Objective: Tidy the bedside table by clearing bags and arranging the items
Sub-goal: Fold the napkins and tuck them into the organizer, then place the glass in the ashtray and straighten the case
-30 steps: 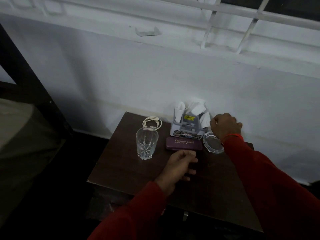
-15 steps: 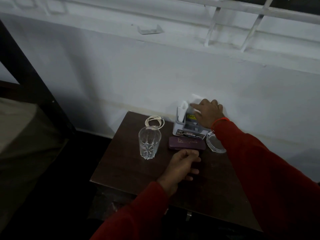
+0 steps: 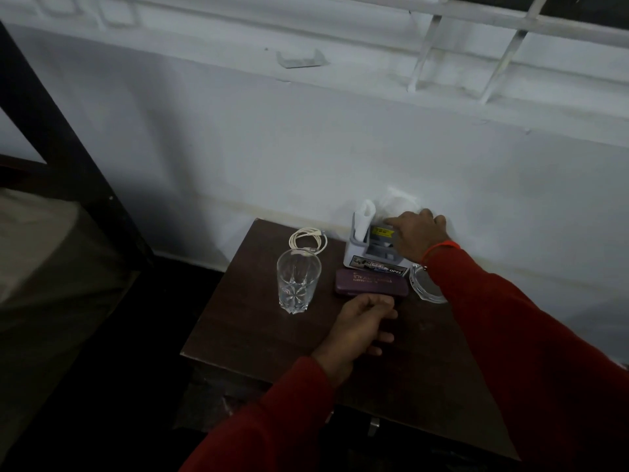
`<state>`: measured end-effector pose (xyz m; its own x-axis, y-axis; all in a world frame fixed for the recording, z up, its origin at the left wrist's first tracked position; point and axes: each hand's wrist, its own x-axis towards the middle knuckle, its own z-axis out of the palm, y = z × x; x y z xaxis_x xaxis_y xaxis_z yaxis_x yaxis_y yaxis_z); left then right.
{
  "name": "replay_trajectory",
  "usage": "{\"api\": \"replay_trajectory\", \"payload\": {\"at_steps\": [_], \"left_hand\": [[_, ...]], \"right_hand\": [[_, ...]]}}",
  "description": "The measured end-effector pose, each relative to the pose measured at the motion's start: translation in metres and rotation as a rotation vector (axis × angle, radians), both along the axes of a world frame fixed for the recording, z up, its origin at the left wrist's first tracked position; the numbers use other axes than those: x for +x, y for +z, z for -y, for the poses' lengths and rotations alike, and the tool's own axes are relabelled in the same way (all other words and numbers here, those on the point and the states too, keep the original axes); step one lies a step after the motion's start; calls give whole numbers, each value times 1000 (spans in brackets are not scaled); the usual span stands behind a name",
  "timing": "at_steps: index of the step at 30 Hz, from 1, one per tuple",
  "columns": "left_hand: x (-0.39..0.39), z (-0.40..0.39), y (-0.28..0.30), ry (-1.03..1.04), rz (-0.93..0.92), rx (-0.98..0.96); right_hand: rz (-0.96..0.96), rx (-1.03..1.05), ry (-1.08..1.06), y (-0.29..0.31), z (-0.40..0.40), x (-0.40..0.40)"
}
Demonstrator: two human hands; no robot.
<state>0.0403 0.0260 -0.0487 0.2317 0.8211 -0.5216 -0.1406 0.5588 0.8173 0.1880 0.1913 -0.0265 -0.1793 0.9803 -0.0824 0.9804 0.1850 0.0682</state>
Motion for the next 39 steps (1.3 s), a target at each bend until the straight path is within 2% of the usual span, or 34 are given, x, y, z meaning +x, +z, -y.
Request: {"api": "replay_trajectory", "payload": {"at_steps": [3,6,8,12,14,16,18,21,23,25,30,36,39], "left_hand": [[2,1,0,-15,-9,0],[1,1,1,-15,-11,3],[0,1,0,-9,-18,12],[0,1,-1,10,-35,22],[1,1,-3,7,-63,35],[2,2,-7,-6,-122,57],[2,3,-10,-19,-190,89],[-2,3,-14,-20,-251,100],[-4,2,-18,-6,-284,94],[-6,1,-21,36,-299,106],[-3,0,-20,126,-257,103],[-7,-1,-11,250,-173,218],[-5,-2,-11,266,-108,154]], "right_hand": [[-13,32,-4,-2,5,3],[-157,223,69,-7,9,-1],[-321,345,117,-8,15,-8],[-785,601,124,2,43,-30],[-870,522,182,5,59,-48],[-861,259,292,5,72,-66],[-713,0,385,1,79,-81],[-471,-152,456,-10,83,-101],[-374,-162,488,-17,83,-111],[-391,-153,486,-20,82,-117],[-610,-119,403,-14,85,-114],[-944,76,276,18,104,-96],[-1080,211,168,37,111,-71]]}}
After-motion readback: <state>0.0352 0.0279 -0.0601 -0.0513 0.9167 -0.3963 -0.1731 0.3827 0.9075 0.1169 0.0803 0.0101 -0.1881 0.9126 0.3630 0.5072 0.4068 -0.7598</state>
